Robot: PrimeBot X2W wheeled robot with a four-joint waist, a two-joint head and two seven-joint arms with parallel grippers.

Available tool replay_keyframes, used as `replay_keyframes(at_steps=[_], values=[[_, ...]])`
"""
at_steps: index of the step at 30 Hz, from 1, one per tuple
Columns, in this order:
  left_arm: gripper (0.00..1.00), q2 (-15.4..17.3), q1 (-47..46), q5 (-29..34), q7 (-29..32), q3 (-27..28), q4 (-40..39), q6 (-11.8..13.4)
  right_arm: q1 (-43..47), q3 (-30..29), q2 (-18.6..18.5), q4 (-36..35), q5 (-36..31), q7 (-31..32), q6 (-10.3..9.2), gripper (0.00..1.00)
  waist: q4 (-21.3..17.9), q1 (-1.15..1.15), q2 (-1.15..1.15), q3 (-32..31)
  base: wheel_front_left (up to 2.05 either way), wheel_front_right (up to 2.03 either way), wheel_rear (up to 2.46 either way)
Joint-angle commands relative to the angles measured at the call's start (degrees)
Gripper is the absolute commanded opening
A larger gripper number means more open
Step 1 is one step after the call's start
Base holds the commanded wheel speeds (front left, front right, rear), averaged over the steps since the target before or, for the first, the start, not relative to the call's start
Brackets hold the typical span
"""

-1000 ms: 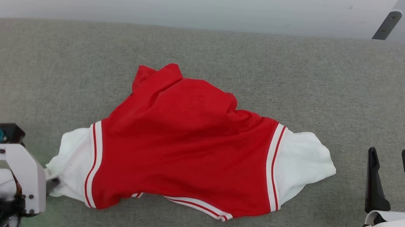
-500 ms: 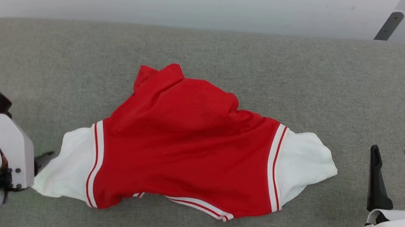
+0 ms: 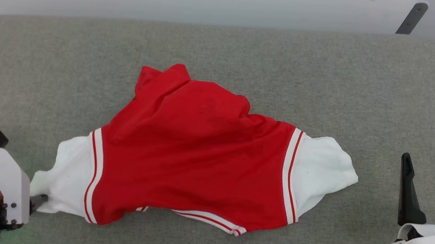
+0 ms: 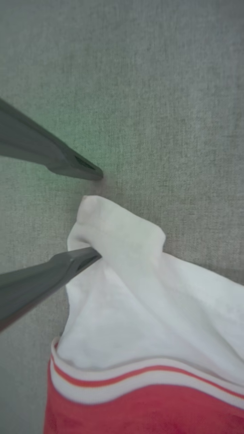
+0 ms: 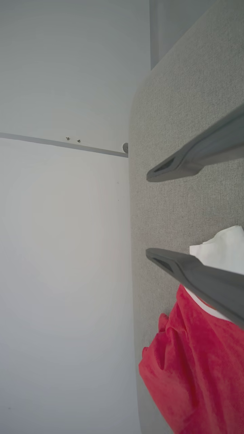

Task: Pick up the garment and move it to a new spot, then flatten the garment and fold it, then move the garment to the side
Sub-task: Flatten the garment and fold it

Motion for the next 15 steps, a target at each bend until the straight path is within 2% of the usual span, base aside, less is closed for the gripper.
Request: replay_keyframes(at_steps=[1, 4, 5, 6, 10, 11, 15], values=[[1.0, -0.75, -0.14, 0.66, -1.25, -0.18, 1.84, -0.65, -0.01, -0.27, -0.29, -0.45, 0.05, 0.13, -0.06, 1.0, -0.21, 0.0, 0.0, 0.65, 0.0, 0.0, 0.0], [1.0, -2.36, -0.61, 0.63, -2.99, -0.64, 4.98, -1.63, -0.36, 0.16, -0.65, -0.75, 0.35, 0.93, -0.06, 1.0, -0.27, 0.0, 0.0, 1.18, 0.0, 0.0, 0.0], [0.43, -3.0, -0.87, 0.34, -3.53, -0.64, 6.08, -2.05, -0.43, 0.54, -0.88, -0.79, 0.63, 1.32, -0.06, 1.0, -0.26, 0.0, 0.0, 1.32, 0.0, 0.0, 0.0], [0.0, -3.52, -1.17, 0.19, -4.14, -0.75, 7.02, -2.6, -0.45, 0.88, -1.08, -0.8, 1.01, 1.98, -0.06, 1.0, -0.24, 0.0, 0.0, 1.47, 0.0, 0.0, 0.0], [0.0, -5.57, -2.15, -0.75, -5.48, -1.0, 9.58, -5.01, -0.62, 4.17, -3.85, -0.48, 4.45, 7.46, -0.06, 1.0, 0.08, 0.0, 0.0, 2.06, 0.0, 0.0, 0.0], [0.0, -5.57, -2.15, -0.75, -5.48, -1.0, 9.58, -5.01, -0.62, 4.17, -3.85, -0.48, 4.45, 7.46, -0.06, 1.0, 0.08, 0.0, 0.0, 2.06, 0.0, 0.0, 0.0], [0.0, -6.82, -4.01, -0.65, -6.93, -1.41, 11.24, -6.47, -2.3, 5.85, -6.88, 0.4, 6.94, 14.34, -0.06, 1.0, 1.07, 0.0, 0.0, 2.84, 0.0, 0.0, 0.0]])
